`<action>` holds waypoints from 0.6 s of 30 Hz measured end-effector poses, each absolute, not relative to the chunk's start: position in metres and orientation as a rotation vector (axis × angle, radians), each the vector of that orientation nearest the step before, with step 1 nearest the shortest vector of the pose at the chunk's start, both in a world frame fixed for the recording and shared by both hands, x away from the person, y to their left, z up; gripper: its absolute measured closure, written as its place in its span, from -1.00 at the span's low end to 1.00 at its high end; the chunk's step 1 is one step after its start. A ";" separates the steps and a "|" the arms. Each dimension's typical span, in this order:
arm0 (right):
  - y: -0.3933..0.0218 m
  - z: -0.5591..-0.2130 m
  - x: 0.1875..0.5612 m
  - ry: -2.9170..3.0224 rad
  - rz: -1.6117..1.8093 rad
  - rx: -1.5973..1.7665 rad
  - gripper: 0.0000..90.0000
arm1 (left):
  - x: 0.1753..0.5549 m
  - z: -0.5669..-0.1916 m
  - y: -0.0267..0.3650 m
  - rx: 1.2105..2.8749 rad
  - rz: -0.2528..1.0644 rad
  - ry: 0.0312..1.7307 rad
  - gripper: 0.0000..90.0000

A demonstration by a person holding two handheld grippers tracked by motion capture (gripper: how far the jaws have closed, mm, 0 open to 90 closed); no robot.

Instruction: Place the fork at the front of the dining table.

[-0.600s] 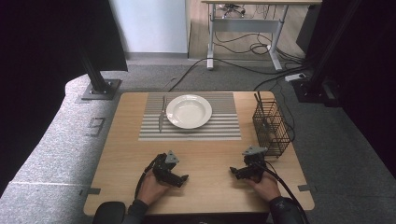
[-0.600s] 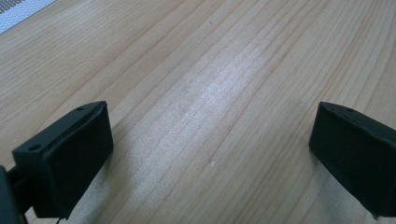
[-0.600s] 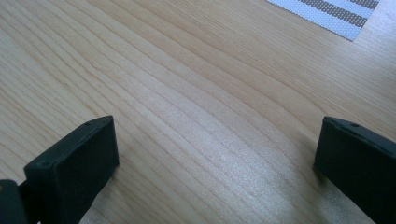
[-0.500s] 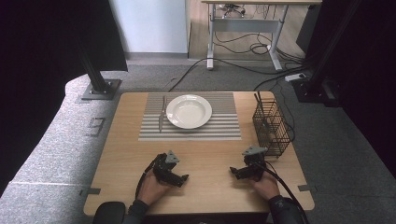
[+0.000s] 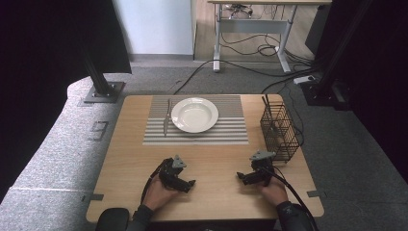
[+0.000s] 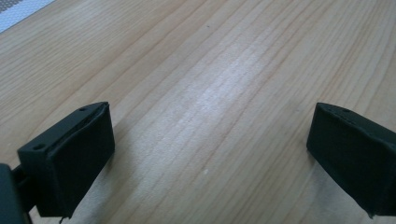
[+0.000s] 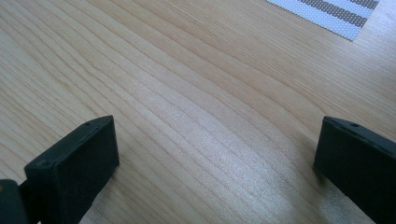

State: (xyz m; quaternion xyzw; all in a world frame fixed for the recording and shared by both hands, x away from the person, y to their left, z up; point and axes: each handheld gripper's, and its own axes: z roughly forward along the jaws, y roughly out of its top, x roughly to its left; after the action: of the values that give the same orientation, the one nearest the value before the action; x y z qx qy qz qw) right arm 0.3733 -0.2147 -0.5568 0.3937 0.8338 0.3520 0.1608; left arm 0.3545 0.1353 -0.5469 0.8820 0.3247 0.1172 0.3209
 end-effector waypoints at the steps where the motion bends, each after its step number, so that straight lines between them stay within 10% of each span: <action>1: -0.215 -0.557 0.373 2.380 1.005 1.126 -1.00 | 0.354 -0.546 0.134 2.322 0.308 0.846 -0.99; 18: -0.214 -0.557 0.373 2.373 1.003 1.134 -1.00 | 0.364 -0.515 0.120 2.303 0.245 0.779 -0.91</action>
State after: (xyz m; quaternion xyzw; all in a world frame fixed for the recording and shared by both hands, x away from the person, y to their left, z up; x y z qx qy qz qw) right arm 0.3725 -0.2144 -0.5568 0.3973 0.8319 0.3517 0.1626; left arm 0.3641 0.1198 -0.5150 0.8856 0.2997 0.0942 0.3421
